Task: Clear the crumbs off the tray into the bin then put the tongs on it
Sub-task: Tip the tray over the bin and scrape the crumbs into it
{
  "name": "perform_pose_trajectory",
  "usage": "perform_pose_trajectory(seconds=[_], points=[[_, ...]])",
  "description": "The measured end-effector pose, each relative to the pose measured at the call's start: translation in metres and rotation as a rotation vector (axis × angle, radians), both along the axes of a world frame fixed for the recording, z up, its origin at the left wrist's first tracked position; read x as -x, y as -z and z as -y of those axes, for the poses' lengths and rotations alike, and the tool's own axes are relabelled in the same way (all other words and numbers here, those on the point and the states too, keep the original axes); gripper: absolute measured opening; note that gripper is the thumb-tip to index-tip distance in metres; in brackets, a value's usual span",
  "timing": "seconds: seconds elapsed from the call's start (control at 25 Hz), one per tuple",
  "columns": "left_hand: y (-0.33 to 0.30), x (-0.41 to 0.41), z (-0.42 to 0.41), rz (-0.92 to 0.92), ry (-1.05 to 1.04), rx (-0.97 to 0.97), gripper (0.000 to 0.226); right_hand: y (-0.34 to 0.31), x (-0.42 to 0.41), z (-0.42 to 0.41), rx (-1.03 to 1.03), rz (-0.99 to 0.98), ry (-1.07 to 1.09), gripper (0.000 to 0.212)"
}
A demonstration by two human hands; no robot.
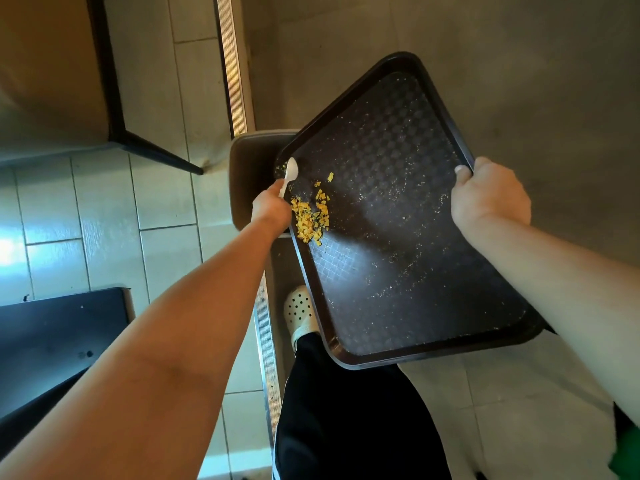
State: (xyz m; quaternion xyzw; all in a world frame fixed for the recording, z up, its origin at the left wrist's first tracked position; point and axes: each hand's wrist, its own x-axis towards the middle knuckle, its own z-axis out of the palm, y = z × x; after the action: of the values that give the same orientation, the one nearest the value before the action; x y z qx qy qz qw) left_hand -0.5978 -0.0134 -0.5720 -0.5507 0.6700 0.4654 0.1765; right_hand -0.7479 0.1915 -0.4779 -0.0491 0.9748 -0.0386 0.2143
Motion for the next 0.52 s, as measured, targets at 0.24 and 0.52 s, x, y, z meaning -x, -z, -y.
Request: perform_pose_trajectory(seconds=[0.24,0.52], points=[[0.005,-0.005,0.001,0.080,-0.023,0.047,0.045,0.003,0.000,0.001,-0.008,0.024,-0.003,0.032],[0.008,0.008,0.003,0.085,-0.036,0.011,0.042,0.004,0.002,0.002,-0.002,0.029,-0.010,0.033]])
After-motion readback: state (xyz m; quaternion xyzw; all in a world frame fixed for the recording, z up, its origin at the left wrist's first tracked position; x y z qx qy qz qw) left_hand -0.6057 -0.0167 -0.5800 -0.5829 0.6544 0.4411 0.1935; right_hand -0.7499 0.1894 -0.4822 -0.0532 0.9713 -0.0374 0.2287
